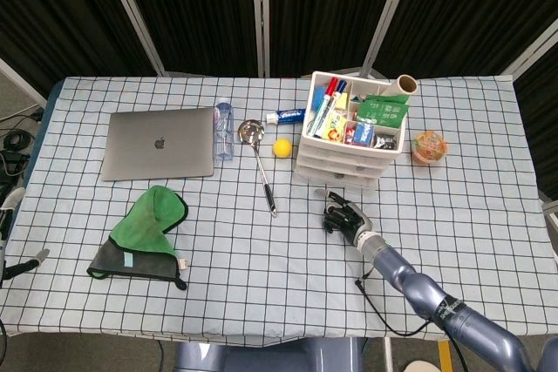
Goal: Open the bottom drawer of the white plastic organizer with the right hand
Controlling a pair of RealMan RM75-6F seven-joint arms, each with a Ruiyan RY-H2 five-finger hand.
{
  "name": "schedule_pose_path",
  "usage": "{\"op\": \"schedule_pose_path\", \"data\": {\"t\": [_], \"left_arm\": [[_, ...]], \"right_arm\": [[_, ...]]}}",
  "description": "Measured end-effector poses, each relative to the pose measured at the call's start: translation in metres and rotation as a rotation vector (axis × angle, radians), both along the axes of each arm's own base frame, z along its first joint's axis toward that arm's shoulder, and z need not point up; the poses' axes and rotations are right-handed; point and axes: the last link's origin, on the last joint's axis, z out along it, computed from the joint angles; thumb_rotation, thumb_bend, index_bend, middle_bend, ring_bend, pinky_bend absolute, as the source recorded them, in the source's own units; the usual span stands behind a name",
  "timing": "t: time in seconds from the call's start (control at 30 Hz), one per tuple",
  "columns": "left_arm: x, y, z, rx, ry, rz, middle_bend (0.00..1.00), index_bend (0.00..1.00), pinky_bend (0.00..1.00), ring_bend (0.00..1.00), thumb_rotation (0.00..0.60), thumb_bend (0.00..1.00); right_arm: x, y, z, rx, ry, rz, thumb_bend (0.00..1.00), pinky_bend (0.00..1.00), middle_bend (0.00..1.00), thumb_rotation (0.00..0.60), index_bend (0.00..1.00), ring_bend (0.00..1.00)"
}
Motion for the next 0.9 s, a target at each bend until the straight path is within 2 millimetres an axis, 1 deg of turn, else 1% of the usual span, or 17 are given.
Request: {"op": "schedule_pose_path", "data": {"t": [0.2, 0.33, 0.43, 0.63, 0.77, 0.9], "left_arm": [[0.001, -0.002, 0.000, 0.003, 0.002, -0.005, 0.00, 0.00, 0.00, 0.00, 0.600, 0.00], [0.002, -0.003, 0.000, 0.004, 0.003, -0.008, 0.00, 0.00, 0.00, 0.00, 0.600, 0.00], [0.002, -0.003, 0.001, 0.005, 0.002, -0.011, 0.00, 0.00, 0.00, 0.00, 0.600, 0.00], [0.003, -0.004, 0.002, 0.009, 0.001, -0.011, 0.00, 0.00, 0.00, 0.00, 0.600, 0.00], [0.003, -0.005, 0.002, 0.012, 0.004, -0.007, 0.00, 0.00, 0.00, 0.00, 0.600, 0.00], [0.003, -0.005, 0.003, 0.012, 0.004, -0.004, 0.00, 0.00, 0.00, 0.00, 0.600, 0.00]], "right_arm": [[0.004, 0.022, -0.004, 0.037, 0.009, 0.056, 0.68, 0.83, 1.00, 0.600, 0.32, 0.95], [0.006, 0.029, -0.003, 0.040, 0.030, 0.096, 0.65, 0.83, 1.00, 0.600, 0.31, 0.95], [0.009, 0.032, 0.000, 0.003, 0.092, 0.163, 0.63, 0.82, 1.00, 0.600, 0.31, 0.95], [0.013, 0.034, 0.015, -0.177, 0.340, 0.361, 0.61, 0.82, 1.00, 0.600, 0.29, 0.95], [0.014, 0.033, 0.027, -0.310, 0.577, 0.506, 0.61, 0.82, 1.00, 0.600, 0.26, 0.95], [0.015, 0.033, 0.033, -0.383, 0.808, 0.624, 0.61, 0.82, 1.00, 0.600, 0.25, 0.95]]}}
